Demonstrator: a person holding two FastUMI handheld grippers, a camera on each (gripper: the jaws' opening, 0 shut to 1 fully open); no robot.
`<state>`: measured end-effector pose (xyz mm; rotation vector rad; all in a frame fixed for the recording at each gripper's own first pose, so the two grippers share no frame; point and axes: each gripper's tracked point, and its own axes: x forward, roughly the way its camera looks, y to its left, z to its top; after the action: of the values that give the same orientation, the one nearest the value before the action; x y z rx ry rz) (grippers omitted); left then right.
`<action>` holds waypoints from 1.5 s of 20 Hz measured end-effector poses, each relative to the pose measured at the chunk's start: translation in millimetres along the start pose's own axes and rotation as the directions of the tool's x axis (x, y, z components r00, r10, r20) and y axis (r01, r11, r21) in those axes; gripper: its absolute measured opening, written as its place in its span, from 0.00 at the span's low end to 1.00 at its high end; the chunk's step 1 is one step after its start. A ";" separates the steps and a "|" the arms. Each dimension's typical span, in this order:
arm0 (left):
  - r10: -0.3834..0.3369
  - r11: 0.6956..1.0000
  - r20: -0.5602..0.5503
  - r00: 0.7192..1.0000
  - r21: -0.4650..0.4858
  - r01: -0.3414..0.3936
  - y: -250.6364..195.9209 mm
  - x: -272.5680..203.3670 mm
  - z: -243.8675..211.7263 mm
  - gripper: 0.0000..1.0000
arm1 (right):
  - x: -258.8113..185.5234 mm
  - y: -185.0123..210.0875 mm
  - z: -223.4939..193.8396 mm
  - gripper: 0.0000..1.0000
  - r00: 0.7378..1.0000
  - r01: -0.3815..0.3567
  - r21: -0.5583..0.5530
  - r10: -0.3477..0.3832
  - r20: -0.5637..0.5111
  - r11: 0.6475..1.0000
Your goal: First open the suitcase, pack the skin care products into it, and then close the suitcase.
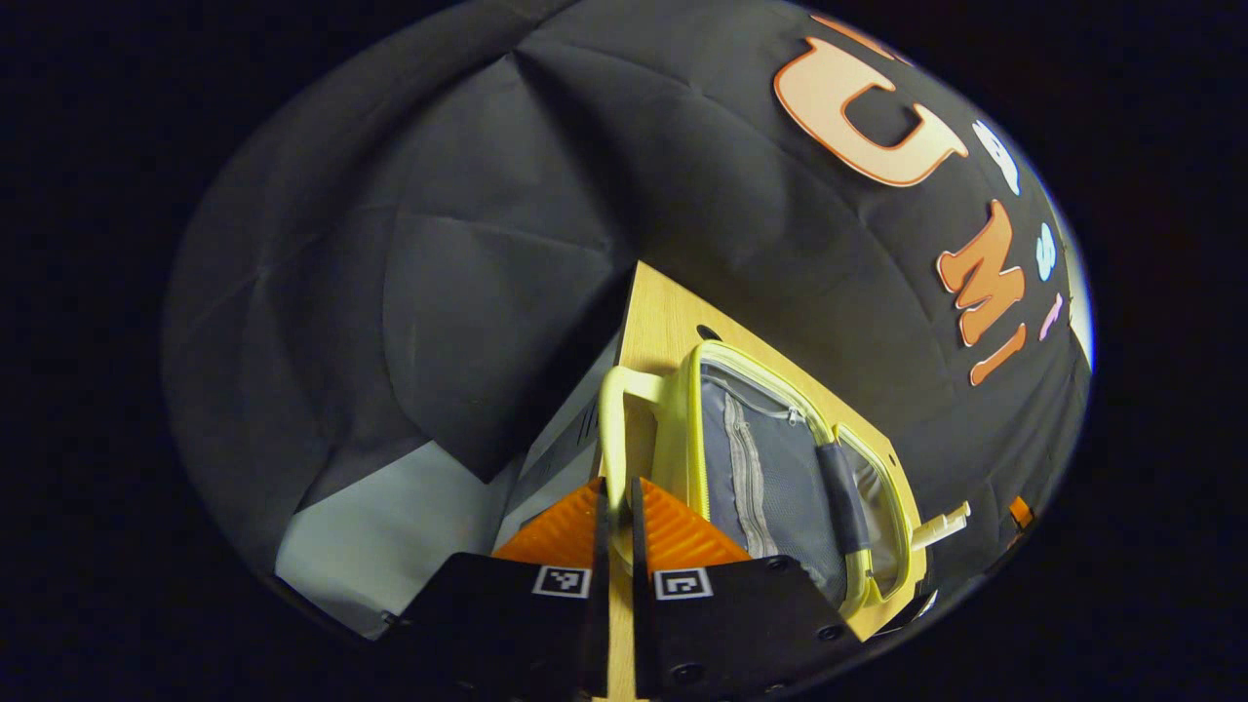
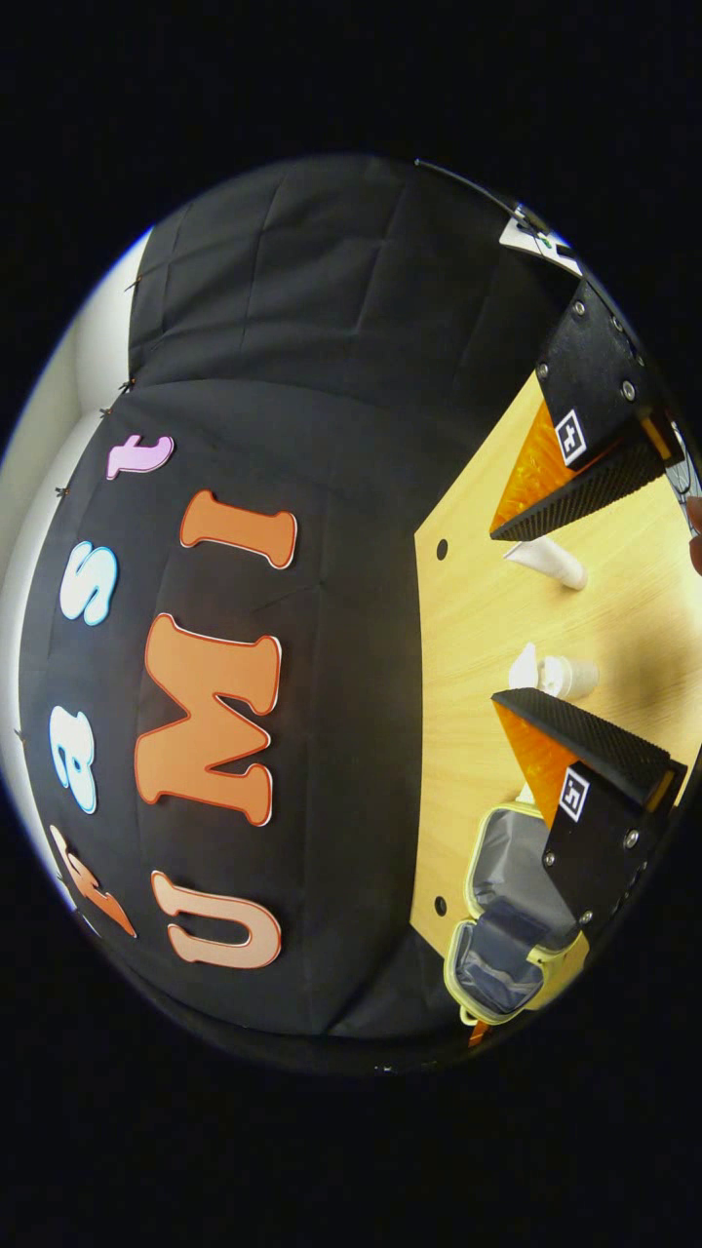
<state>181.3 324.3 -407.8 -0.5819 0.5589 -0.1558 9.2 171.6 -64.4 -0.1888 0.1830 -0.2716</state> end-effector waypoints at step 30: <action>-0.140 0.763 0.399 0.906 0.626 -0.158 -570.2 -39.2 -180.8 0.96 | 113.4 -114.1 -20.7 0.96 0.961 -0.271 0.075 0.274 -0.028 0.960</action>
<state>59.0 -223.0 -196.0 0.0839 0.0508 -0.1941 84.1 28.3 -77.9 -0.0861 0.2339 -0.0071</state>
